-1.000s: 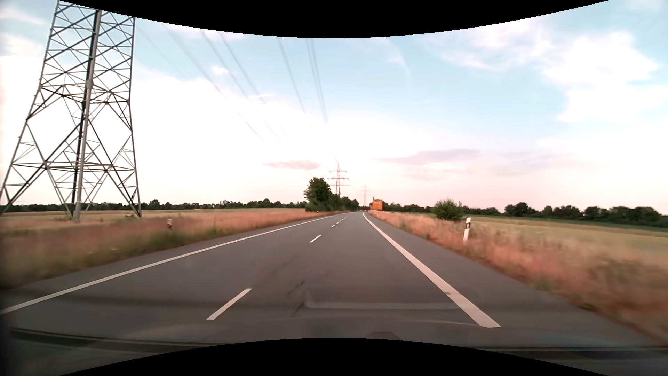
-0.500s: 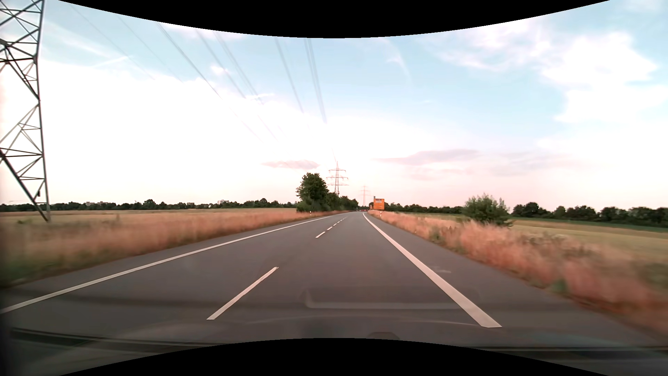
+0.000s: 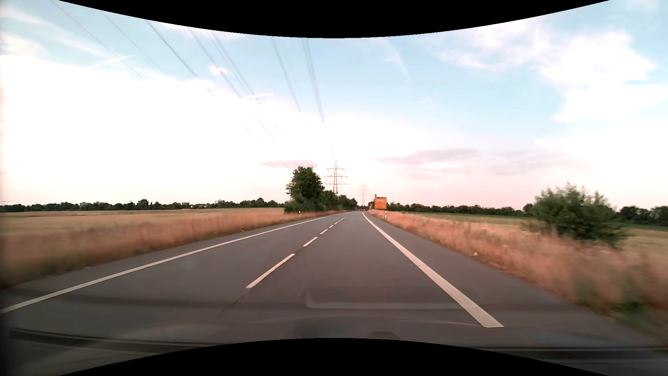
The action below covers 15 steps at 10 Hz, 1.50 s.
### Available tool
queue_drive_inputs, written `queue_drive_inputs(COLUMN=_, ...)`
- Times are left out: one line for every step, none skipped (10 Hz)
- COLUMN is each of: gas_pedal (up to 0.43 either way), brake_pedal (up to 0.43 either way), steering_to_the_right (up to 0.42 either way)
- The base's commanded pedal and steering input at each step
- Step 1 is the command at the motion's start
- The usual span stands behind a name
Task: Follow the waypoints while adhering to traffic rules and regulations
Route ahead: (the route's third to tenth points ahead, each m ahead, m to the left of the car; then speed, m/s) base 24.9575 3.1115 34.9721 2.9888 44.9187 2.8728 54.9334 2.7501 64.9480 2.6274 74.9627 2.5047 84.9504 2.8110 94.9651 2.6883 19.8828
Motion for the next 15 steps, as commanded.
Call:
queue_drive_inputs(gas_pedal=0.079, brake_pedal=0.000, steering_to_the_right=0.000)
queue_drive_inputs(gas_pedal=0.079, brake_pedal=0.000, steering_to_the_right=0.000)
queue_drive_inputs(gas_pedal=0.067, brake_pedal=0.000, steering_to_the_right=0.000)
queue_drive_inputs(gas_pedal=0.059, brake_pedal=0.000, steering_to_the_right=0.000)
queue_drive_inputs(gas_pedal=0.028, brake_pedal=0.000, steering_to_the_right=0.000)
queue_drive_inputs(gas_pedal=0.008, brake_pedal=0.000, steering_to_the_right=0.000)
queue_drive_inputs(gas_pedal=0.000, brake_pedal=0.000, steering_to_the_right=0.000)
queue_drive_inputs(gas_pedal=0.000, brake_pedal=0.000, steering_to_the_right=0.000)
queue_drive_inputs(gas_pedal=0.000, brake_pedal=0.000, steering_to_the_right=0.000)
queue_drive_inputs(gas_pedal=0.000, brake_pedal=0.000, steering_to_the_right=0.000)
queue_drive_inputs(gas_pedal=0.000, brake_pedal=0.000, steering_to_the_right=0.000)
queue_drive_inputs(gas_pedal=0.000, brake_pedal=0.000, steering_to_the_right=0.000)
queue_drive_inputs(gas_pedal=0.000, brake_pedal=0.000, steering_to_the_right=0.000)
queue_drive_inputs(gas_pedal=0.000, brake_pedal=0.000, steering_to_the_right=0.000)
queue_drive_inputs(gas_pedal=0.000, brake_pedal=0.000, steering_to_the_right=0.000)
